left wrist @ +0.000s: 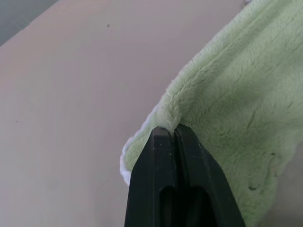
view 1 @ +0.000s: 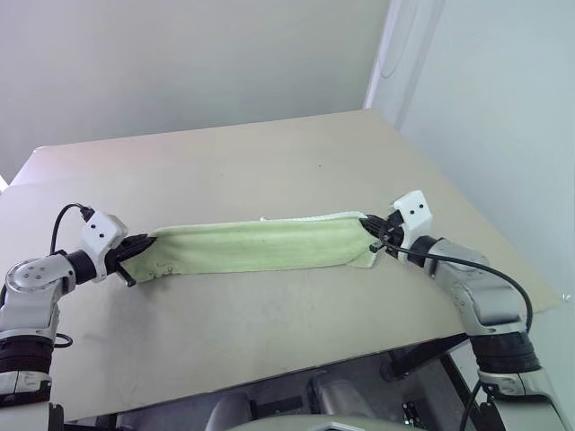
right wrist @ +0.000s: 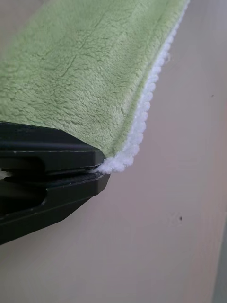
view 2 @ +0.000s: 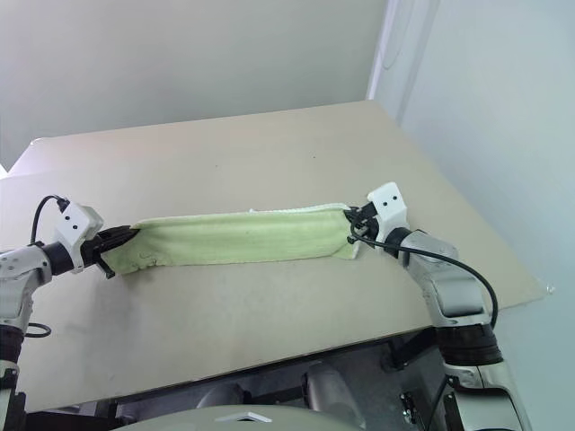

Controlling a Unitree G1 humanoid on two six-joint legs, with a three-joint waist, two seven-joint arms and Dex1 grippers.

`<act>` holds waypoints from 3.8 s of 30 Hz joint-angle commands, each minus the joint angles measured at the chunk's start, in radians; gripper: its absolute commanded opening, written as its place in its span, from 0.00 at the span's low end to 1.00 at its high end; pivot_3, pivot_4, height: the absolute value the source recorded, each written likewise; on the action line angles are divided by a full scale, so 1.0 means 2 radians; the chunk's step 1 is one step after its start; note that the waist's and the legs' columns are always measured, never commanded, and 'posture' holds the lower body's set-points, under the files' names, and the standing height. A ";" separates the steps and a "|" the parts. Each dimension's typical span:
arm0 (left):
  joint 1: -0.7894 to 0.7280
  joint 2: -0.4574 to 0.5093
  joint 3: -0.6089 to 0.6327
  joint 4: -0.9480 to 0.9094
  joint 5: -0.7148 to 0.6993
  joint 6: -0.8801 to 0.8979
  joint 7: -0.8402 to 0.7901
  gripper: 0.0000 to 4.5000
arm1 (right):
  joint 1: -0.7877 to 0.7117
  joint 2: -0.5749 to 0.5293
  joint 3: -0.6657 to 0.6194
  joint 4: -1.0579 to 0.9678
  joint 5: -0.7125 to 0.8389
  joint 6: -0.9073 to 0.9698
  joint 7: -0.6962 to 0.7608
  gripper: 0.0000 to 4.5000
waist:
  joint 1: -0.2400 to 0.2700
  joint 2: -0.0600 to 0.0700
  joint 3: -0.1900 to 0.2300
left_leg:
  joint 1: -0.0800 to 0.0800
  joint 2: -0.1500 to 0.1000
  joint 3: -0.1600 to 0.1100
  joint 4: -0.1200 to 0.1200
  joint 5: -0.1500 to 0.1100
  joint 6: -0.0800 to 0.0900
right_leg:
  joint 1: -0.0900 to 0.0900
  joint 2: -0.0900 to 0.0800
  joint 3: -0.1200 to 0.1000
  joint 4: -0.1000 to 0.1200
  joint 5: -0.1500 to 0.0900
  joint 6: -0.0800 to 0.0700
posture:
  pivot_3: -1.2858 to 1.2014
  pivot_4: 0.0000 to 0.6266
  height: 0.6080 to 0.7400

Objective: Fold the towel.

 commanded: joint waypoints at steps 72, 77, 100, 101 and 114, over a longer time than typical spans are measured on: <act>0.030 0.025 0.029 -0.181 -0.099 0.212 -0.086 1.00 | 0.036 0.205 -0.358 -0.013 0.560 0.522 -0.347 0.77 | -0.012 0.001 0.000 | 0.000 0.001 -0.001 0.000 0.000 0.000 | 0.000 0.000 0.000 0.000 0.000 0.000 | 0.52 0.00 1.00; 0.050 0.016 0.010 -0.202 -0.092 0.212 -0.085 1.00 | 0.045 0.212 -0.352 0.017 0.612 0.454 -0.451 0.77 | -0.017 0.002 0.001 | 0.000 0.001 -0.001 -0.001 0.000 0.000 | 0.000 0.000 0.000 -0.001 0.000 0.000 | 0.52 0.00 1.00; 0.048 -0.004 -0.019 -0.188 -0.079 0.195 -0.068 1.00 | 0.005 0.192 -0.215 0.072 0.668 0.260 -0.526 0.77 | -0.029 0.002 0.000 | 0.000 0.001 -0.001 -0.001 0.000 0.000 | 0.000 0.000 0.000 -0.001 0.000 0.000 | 0.52 0.00 1.00; 0.045 -0.005 -0.018 -0.182 -0.080 0.193 -0.068 1.00 | 0.002 0.191 -0.211 0.074 0.662 0.255 -0.524 0.77 | -0.030 0.002 0.000 | 0.000 0.001 -0.001 -0.001 0.000 0.000 | 0.000 0.000 0.000 -0.001 0.000 0.000 | 0.52 0.00 1.00; -0.004 -0.010 -0.025 -0.046 -0.042 0.100 -0.090 1.00 | -0.017 0.149 -0.209 0.070 0.646 0.236 -0.507 0.01 | -0.025 0.002 0.001 | -0.001 0.001 -0.001 -0.006 0.000 0.000 | -0.001 0.000 0.000 -0.004 0.000 0.000 | 0.52 0.00 1.00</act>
